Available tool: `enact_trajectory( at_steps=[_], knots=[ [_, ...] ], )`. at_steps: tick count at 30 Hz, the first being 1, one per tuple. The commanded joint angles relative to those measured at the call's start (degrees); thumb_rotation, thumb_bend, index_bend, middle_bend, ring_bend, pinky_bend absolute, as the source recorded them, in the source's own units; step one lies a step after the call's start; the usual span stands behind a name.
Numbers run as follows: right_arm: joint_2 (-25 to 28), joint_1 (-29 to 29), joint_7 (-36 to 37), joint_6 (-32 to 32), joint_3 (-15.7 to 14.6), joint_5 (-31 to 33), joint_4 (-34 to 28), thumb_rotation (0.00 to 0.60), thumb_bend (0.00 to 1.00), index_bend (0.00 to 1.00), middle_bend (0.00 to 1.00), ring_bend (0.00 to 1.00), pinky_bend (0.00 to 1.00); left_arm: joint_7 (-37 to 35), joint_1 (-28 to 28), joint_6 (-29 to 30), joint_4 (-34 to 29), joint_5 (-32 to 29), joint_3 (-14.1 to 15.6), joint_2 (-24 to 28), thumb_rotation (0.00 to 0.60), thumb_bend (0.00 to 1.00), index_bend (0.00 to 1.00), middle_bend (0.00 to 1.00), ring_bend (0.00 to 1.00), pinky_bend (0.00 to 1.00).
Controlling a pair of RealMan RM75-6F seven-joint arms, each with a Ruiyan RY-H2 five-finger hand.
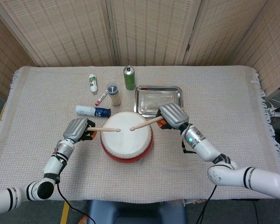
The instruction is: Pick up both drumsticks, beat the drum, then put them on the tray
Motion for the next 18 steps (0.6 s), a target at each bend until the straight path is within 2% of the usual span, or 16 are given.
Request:
enact_trajectory(
  at_steps=[1,6,9,13,18],
  knots=[
    [-3.02,1.91,-7.84,-1.98,-3.43,1.58,4.57,0.6,0.65,1.0,1.0,1.0,1.0,7.13,1.22,6.24,-1.46,5.65,0.55,2.3,0.6,0.68,0.98,1.0,1.0,1.0],
    [-6.95,3.62,-17.22,-1.71,-6.46,4.88,9.27,0.6,0.65,1.0,1.0,1.0,1.0,15.36,0.91,12.44,-0.57,10.42,3.12,1.06,0.6,0.68,0.98,1.0,1.0,1.0],
    [-7.61,3.65,-18.47,-0.77,-6.08,6.65,9.19,0.6,0.65,1.0,1.0,1.0,1.0,19.87,0.26,13.83,0.67,11.66,4.39,-0.01,0.6,0.68,0.98,1.0,1.0,1.0],
    [-5.84,2.07,-12.08,1.61,-2.57,4.66,5.23,0.6,0.65,1.0,1.0,1.0,1.0,22.24,-0.76,12.27,2.31,9.57,4.96,-2.15,0.6,0.67,0.98,1.0,1.0,1.0],
    [-1.91,-1.03,0.59,4.17,1.71,-1.62,-0.07,0.6,0.65,1.0,1.0,1.0,1.0,19.01,-1.9,6.45,3.38,1.85,3.66,-4.34,0.6,0.68,0.98,1.0,1.0,1.0]
  ],
)
